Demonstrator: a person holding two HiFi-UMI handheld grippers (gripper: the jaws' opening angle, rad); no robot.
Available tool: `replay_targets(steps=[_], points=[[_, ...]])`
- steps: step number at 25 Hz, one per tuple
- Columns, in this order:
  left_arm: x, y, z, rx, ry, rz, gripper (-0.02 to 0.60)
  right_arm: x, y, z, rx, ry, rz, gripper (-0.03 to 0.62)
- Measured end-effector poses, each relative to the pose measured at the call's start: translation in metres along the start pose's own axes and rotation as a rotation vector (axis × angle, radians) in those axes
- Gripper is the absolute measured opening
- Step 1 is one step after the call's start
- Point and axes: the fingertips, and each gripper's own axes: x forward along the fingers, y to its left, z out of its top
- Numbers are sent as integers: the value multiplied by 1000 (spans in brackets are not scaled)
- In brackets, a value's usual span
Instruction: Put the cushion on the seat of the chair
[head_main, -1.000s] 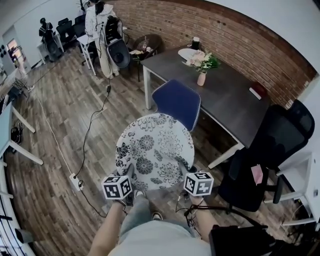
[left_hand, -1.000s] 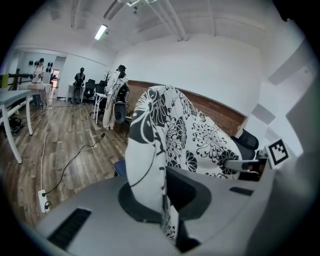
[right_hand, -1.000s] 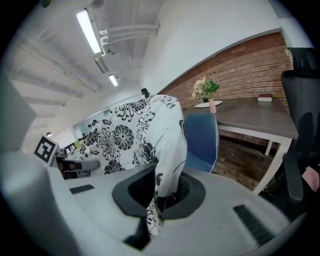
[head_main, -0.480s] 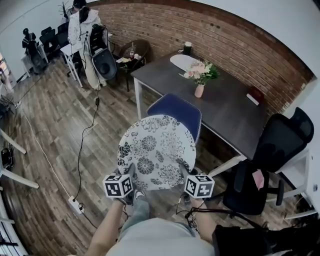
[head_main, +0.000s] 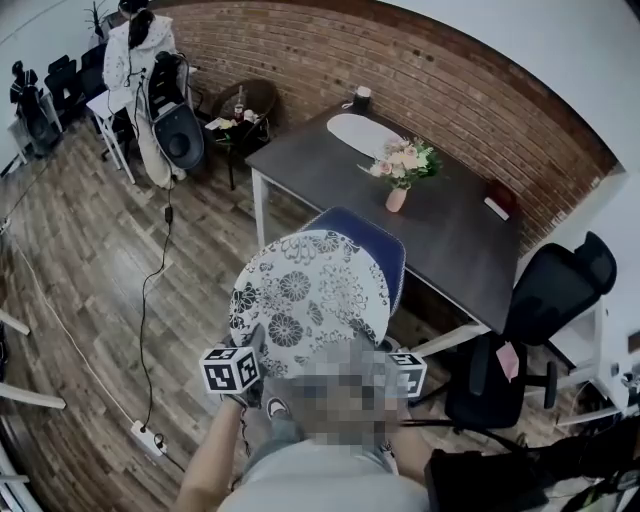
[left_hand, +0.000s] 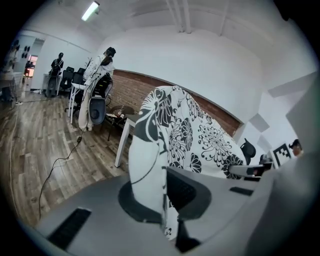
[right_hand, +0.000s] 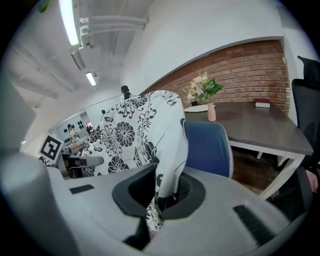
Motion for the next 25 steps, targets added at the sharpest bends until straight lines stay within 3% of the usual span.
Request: replay_targets(steps=[12, 15, 25], points=[[42, 8, -15, -31, 95, -33, 9, 42, -30, -11, 2, 92, -18, 11], [51, 16, -24, -37, 124, 6, 9, 52, -40, -15, 5, 115, -5, 12], [100, 47, -94, -93, 228, 62, 9, 106, -70, -75, 25, 248, 41, 12]])
